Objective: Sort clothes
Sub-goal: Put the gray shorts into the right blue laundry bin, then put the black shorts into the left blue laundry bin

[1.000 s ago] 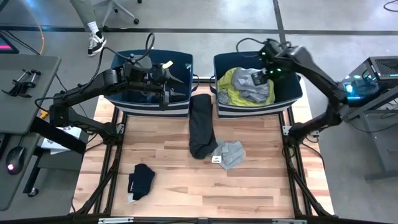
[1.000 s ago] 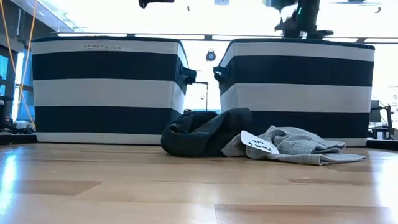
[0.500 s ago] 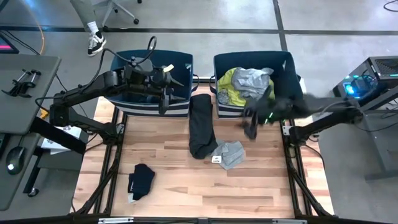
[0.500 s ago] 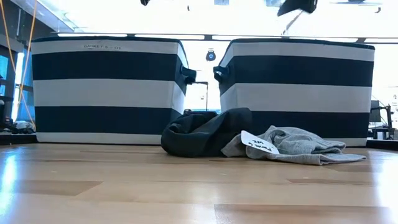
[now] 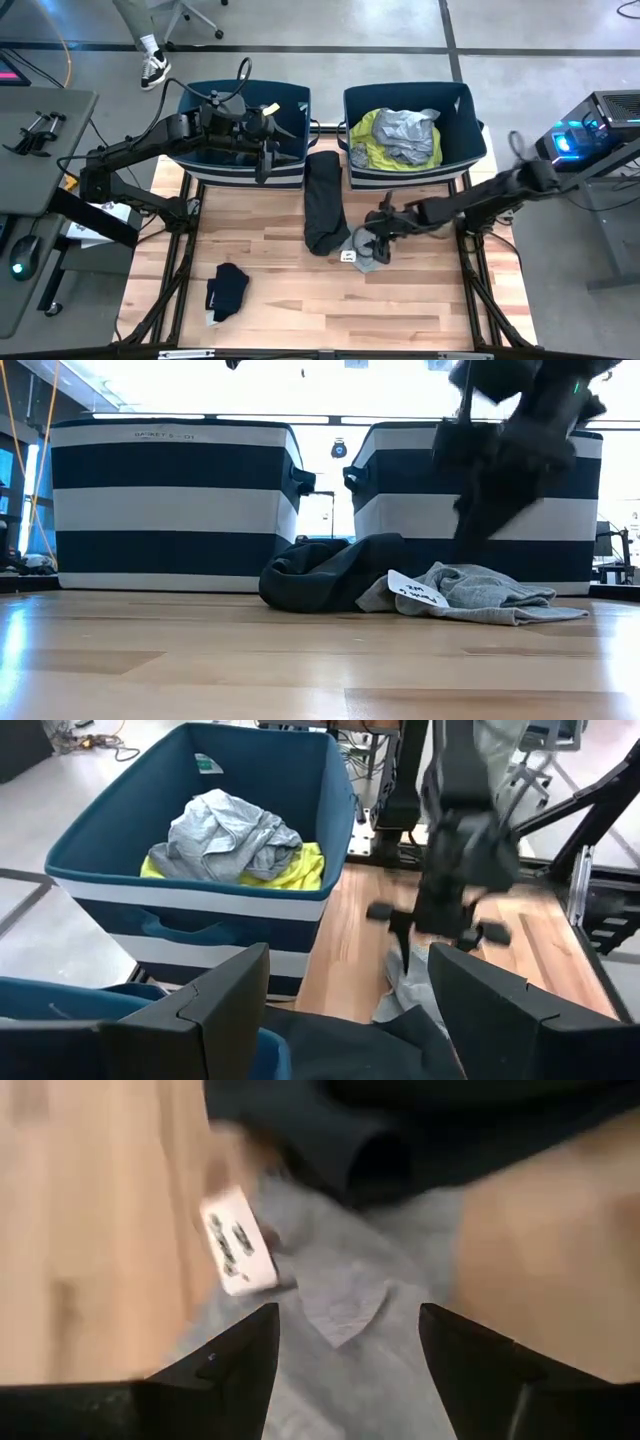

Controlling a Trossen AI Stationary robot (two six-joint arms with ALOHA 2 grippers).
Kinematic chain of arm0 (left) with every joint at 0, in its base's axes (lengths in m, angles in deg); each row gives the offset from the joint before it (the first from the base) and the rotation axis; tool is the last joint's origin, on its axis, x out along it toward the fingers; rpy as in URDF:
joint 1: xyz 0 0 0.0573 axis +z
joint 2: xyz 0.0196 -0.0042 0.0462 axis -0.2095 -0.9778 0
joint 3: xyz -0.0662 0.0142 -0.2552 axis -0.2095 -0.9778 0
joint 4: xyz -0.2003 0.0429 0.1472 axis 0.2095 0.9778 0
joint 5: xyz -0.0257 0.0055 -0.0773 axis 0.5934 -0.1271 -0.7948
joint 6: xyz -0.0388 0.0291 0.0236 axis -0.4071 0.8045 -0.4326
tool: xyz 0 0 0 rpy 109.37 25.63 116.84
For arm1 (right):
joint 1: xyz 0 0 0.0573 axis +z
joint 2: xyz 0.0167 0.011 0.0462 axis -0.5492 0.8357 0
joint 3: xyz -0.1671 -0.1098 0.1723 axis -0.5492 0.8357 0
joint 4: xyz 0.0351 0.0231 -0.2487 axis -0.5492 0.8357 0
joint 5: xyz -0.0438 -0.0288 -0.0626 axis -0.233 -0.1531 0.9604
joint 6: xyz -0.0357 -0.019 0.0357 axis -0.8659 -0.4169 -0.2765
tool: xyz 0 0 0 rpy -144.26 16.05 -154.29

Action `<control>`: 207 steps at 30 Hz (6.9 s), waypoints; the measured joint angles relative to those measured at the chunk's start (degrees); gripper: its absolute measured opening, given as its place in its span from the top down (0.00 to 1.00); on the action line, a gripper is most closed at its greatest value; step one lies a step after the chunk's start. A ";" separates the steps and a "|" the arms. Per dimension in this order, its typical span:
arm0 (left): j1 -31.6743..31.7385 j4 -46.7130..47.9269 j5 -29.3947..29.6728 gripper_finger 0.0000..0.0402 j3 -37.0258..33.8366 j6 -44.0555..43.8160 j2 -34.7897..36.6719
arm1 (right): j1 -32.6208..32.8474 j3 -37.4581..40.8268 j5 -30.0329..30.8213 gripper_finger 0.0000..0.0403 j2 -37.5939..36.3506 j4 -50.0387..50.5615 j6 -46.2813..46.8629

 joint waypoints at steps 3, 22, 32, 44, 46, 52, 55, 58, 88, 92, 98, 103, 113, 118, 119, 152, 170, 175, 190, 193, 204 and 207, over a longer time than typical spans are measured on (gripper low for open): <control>0.00 0.03 0.02 0.36 0.00 -1.68 0.00 | -0.37 1.12 -4.02 0.49 5.96 -4.93 -3.97; -0.61 -0.47 0.17 0.36 0.00 -8.52 0.00 | -1.77 -34.29 -7.55 0.98 4.65 43.31 -3.96; -1.87 -1.07 1.26 0.36 0.00 -8.51 0.02 | -17.38 -66.05 23.44 0.99 -3.49 61.58 -8.61; -1.92 -1.04 1.53 0.36 0.00 -8.53 0.02 | -50.79 -50.76 9.84 0.99 -1.37 56.27 -15.54; -1.92 -1.02 1.53 0.36 0.00 -8.53 0.02 | -52.82 -42.56 9.19 0.98 0.00 51.32 -15.32; -2.19 -0.56 1.57 0.36 0.00 -8.60 0.02 | -57.29 -24.95 6.36 0.83 4.76 37.98 -8.33; -2.32 0.33 1.55 0.36 0.00 -9.58 0.02 | -58.95 -23.62 4.99 0.70 6.02 38.45 -6.55; -2.38 1.04 1.56 0.36 0.00 -9.64 0.02 | -59.47 -26.65 3.88 0.58 5.32 42.61 -6.66; -7.48 14.58 -0.48 0.36 0.00 -4.98 1.37 | 0.58 -33.38 5.68 0.44 9.39 10.65 -11.54; -10.09 16.13 -0.46 0.36 0.00 -4.93 2.44 | -3.14 -35.85 2.42 0.42 18.17 11.05 -11.01; -13.59 18.39 -0.28 0.36 0.00 -7.98 4.22 | -6.79 -38.81 -1.61 0.43 29.49 10.29 -20.86; -16.31 18.57 0.69 0.36 0.00 -11.27 5.32 | -7.46 -39.38 -2.24 0.57 36.26 14.28 -21.88; -19.56 15.31 7.87 0.36 0.02 -13.89 5.50 | -6.90 -38.87 -6.13 0.96 32.83 23.13 -17.21; -19.55 10.70 7.88 0.36 0.02 -10.33 5.43 | -7.09 -39.15 -10.77 0.98 19.21 21.66 -16.43; -19.54 9.73 7.89 0.36 0.02 -8.86 5.27 | -7.28 -39.16 -11.27 0.98 16.78 21.26 -16.45; -14.98 -48.19 -26.96 0.37 0.11 -12.99 -23.41 | -10.62 -39.14 -20.24 1.00 -5.88 -12.69 -20.78; -13.33 -53.03 -27.29 0.99 -0.11 -21.27 -18.07 | -10.91 -39.36 -0.89 0.71 -12.61 0.43 -21.81; -10.40 -52.08 -26.14 1.00 -0.09 -21.59 -12.04 | -10.91 -39.34 5.36 0.53 -13.33 2.16 -22.91; 15.78 4.27 12.20 1.00 4.66 -12.17 8.11 | -10.84 -39.27 11.42 0.46 -15.46 7.46 -23.14; 21.46 15.76 15.02 1.00 3.98 -10.42 6.02 | -11.27 -39.27 11.40 0.47 -15.18 7.50 -23.41; 29.50 35.30 13.84 0.97 -2.34 -8.06 -18.49 | -13.07 -39.27 11.29 0.47 -15.00 7.69 -21.78; 30.12 35.38 10.47 0.88 -2.36 -5.65 -24.14 | -13.07 -39.27 11.25 0.47 -14.99 8.18 -19.52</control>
